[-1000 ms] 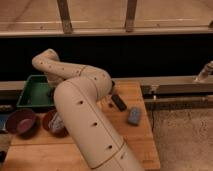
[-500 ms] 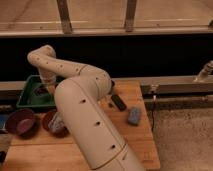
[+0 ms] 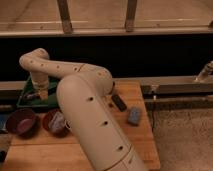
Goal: Wipe tray with brush
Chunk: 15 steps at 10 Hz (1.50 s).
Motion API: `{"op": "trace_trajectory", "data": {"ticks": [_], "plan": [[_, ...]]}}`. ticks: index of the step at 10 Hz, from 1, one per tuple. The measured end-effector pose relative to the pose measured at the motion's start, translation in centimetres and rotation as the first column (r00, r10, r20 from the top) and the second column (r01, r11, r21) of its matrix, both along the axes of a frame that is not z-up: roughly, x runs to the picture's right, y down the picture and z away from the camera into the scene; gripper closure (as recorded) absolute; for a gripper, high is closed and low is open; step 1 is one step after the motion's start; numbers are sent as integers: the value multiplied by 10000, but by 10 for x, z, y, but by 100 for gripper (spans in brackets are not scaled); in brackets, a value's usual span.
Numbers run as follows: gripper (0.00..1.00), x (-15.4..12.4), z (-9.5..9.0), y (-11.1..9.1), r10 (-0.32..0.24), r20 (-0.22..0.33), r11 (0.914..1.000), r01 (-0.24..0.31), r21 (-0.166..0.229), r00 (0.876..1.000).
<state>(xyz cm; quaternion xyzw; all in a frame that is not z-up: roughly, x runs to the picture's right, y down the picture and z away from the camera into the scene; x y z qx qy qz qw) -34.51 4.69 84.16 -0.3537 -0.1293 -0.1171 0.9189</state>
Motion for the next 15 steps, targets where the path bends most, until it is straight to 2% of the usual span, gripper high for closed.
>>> {"op": "trace_trajectory", "data": {"ticks": [2, 3, 4, 6, 7, 8, 10, 11, 12, 13, 14, 15], "plan": [[100, 36, -6, 12, 97, -536, 9998, -106, -168, 9985], [100, 60, -8, 16, 183, -977, 9996, -202, -194, 9951], [100, 73, -7, 15, 226, -1268, 9996, -248, -161, 9917], [100, 96, 6, 1, 325, -1816, 9994, -334, -16, 9828], [100, 108, 22, -10, 315, -2128, 9995, -329, -29, 9766], [100, 109, 36, -15, 378, -2221, 9992, -402, -62, 9743], [100, 104, 79, -24, 548, -2362, 9980, -604, -163, 9702], [100, 97, 92, -28, 619, -2301, 9977, -668, -136, 9712], [100, 88, 98, -31, 714, -2234, 9972, -747, -65, 9721], [100, 80, 99, -35, 976, -2107, 9952, -963, 166, 9727], [100, 74, 97, -40, 1251, -1987, 9920, -1197, 390, 9720], [100, 65, 87, -46, 1625, -1721, 9861, -1537, 634, 9716]]}}
